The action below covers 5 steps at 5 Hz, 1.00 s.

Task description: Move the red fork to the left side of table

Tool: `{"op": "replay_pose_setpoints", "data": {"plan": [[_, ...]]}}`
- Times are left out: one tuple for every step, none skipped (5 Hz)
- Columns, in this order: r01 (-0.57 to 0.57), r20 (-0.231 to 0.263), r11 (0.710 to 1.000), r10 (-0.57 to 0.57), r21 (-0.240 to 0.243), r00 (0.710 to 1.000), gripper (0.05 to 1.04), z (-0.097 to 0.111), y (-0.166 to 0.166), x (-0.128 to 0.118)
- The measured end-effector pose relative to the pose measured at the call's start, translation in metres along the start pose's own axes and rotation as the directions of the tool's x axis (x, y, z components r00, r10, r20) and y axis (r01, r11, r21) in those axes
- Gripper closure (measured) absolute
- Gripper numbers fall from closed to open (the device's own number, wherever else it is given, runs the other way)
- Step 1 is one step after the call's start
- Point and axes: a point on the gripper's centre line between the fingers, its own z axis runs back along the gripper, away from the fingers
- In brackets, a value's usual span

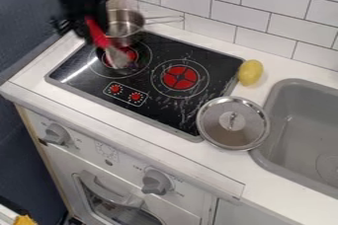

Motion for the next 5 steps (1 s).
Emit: {"op": "replay_pose_setpoints", "data": {"plan": [[-0.178,0.039,0.982,0.176,0.058,0.984,0.672,-0.005,0.007,0.014],[-0.244,0.064,0.958,0.237,0.148,0.969,0.672,-0.021,0.012,0.020],[-0.273,0.060,0.931,0.266,0.244,0.962,0.672,-0.048,0.016,0.022],[-0.276,0.056,0.904,0.273,0.326,0.960,0.672,-0.072,0.021,0.023],[-0.280,0.053,0.901,0.279,0.330,0.959,0.672,-0.075,0.022,0.022]]}}
